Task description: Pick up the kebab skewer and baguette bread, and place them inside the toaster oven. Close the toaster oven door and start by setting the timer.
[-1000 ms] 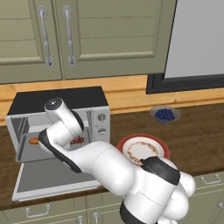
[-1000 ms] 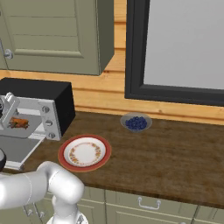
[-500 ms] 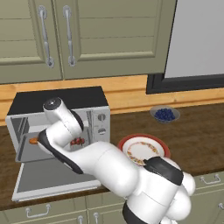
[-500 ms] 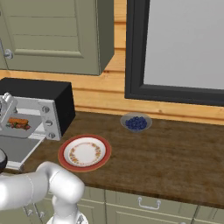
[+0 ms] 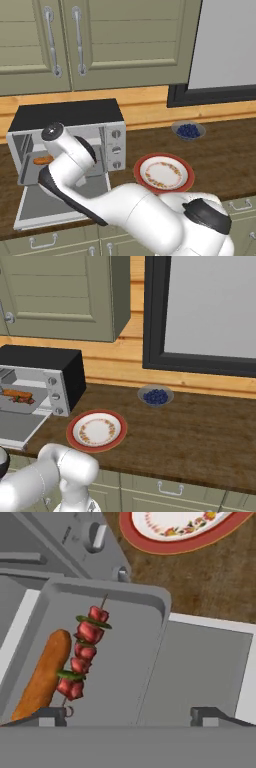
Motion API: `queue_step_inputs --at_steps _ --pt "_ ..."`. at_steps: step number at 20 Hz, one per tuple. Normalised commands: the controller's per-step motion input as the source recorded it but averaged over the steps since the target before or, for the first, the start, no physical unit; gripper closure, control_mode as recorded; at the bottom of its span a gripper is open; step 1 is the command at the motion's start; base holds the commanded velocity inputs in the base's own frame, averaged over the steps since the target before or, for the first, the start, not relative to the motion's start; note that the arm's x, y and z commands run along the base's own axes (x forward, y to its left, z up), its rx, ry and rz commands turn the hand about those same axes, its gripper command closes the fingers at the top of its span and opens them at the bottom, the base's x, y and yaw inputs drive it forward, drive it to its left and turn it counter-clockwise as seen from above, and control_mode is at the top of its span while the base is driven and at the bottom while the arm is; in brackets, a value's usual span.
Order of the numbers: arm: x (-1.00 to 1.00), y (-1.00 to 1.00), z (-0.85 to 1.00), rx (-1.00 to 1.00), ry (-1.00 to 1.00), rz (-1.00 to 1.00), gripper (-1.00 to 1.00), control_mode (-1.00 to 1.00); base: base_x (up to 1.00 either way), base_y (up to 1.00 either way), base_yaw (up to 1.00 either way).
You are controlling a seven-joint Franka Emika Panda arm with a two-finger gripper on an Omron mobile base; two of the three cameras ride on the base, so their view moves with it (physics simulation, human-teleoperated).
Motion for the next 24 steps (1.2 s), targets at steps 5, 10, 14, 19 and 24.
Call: queue_step_inputs --at_steps 5,10,14,19,24 --pt "-0.30 -0.03 0.00 -0.15 0.00 0.30 -1.00 -1.00 0.00 0.00 0.00" --pt "-0.01 0.00 0.00 -0.19 0.00 0.37 -1.00 -1.00 0.00 0.00 0.00" --pt "0.00 0.00 -0.08 -0.13 -0.06 0.41 -1.00 -1.00 0.00 0.00 0.00" --pt "-0.02 0.00 -0.12 -0.11 -0.13 0.41 -1.00 -1.00 0.00 0.00 0.00" --pt "-0.21 0.06 -0.09 -0.13 -0.22 0.28 -1.00 -1.00 0.00 0.00 0.00"
